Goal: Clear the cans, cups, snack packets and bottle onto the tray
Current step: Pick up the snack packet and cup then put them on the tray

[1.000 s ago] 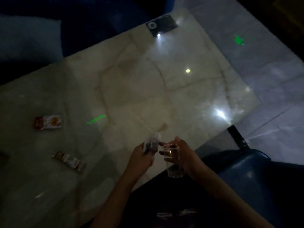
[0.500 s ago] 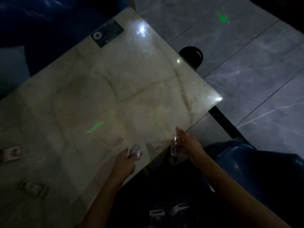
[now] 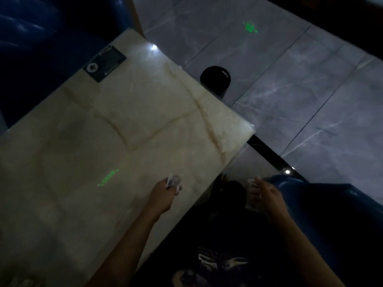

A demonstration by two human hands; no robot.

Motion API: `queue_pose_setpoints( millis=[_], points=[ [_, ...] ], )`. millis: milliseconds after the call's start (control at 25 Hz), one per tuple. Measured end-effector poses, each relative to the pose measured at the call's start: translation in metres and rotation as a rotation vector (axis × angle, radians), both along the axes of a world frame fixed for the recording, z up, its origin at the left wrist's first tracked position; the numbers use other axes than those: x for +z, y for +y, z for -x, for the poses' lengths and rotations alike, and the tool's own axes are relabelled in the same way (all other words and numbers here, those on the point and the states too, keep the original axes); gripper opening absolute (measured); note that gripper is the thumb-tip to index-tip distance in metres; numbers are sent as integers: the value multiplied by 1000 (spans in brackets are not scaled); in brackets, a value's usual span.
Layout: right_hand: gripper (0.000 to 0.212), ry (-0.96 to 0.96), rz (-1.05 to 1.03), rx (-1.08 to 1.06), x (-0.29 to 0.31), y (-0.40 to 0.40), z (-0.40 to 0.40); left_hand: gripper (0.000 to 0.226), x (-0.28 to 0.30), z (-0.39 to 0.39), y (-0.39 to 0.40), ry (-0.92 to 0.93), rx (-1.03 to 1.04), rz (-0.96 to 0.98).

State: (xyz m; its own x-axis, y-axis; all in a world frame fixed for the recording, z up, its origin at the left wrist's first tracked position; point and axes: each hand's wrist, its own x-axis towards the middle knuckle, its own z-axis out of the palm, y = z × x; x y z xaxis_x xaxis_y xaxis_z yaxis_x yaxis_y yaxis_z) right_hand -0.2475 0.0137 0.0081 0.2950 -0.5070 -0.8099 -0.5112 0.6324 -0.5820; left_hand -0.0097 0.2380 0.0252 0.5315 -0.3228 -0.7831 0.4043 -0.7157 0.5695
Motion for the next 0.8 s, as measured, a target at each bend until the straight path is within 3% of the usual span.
queue_pose_setpoints(
  millis=[80,160,440,640,800],
  points=[
    [52,81,29,-78,-6,-19,16,23,3,-7,-51,-39,-40,35],
    [56,8,-97,-78,-11,-42,16,24,6,-10,-101,-53,-80,38],
    [54,117,206,435,-12,-209,-40,19,4,-20,-236,-172,-77,-69],
    [69,41,330,544,25,-307,-114,24,14,-7,-249,-206,27,-132],
    [60,-51,319,572,30,-330,-149,15,9,3,-237,-91,204,-254]
  ],
)
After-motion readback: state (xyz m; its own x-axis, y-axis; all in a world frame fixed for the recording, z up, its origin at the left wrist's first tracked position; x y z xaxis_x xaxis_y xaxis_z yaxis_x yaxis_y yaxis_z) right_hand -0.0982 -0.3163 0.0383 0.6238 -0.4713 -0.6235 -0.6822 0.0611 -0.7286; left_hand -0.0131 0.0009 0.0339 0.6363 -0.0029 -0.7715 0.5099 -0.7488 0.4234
